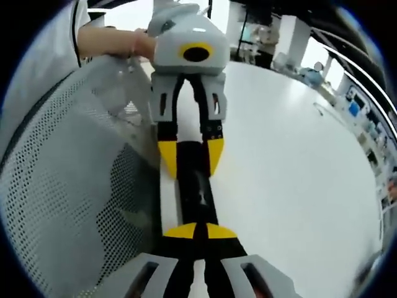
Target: Press the specified remote control buttons in sequence, fully releasing each button before pressing the next.
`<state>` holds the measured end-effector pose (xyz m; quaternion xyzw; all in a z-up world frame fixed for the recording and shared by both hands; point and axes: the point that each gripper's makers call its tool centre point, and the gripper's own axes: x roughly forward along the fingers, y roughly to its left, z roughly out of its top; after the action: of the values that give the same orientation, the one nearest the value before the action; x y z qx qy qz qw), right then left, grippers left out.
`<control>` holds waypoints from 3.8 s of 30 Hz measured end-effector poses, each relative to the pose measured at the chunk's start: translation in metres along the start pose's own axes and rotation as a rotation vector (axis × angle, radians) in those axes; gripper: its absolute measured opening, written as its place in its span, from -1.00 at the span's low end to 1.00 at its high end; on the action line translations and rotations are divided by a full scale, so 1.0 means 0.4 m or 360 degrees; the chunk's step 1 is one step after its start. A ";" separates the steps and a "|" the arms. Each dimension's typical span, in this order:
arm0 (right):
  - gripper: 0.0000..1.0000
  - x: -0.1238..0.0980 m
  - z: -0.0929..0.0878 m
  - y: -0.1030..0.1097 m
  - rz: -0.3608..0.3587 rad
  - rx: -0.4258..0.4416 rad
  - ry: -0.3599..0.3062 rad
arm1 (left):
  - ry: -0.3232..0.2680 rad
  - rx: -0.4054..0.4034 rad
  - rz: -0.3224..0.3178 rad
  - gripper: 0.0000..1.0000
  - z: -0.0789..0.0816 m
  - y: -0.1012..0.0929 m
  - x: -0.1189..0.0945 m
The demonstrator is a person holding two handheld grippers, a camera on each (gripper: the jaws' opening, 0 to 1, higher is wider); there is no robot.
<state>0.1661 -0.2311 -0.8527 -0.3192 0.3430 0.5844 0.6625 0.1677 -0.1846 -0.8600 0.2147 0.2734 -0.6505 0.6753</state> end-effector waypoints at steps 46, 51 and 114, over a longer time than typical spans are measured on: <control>-0.85 0.012 0.019 -0.004 0.0065 -0.0027 -0.0174 | -0.0007 0.0011 0.0001 -0.51 -0.001 0.002 0.001; -0.85 0.016 0.022 0.000 0.0129 -0.0117 -0.0084 | -0.0006 0.0014 0.0001 -0.51 -0.001 0.002 0.001; -0.93 0.028 0.033 0.000 0.0034 -0.0025 -0.0061 | 0.0005 0.0045 0.0004 -0.51 -0.001 -0.001 0.002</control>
<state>0.1682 -0.2141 -0.8545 -0.3094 0.3290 0.6000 0.6603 0.1673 -0.1850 -0.8610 0.2255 0.2649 -0.6531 0.6726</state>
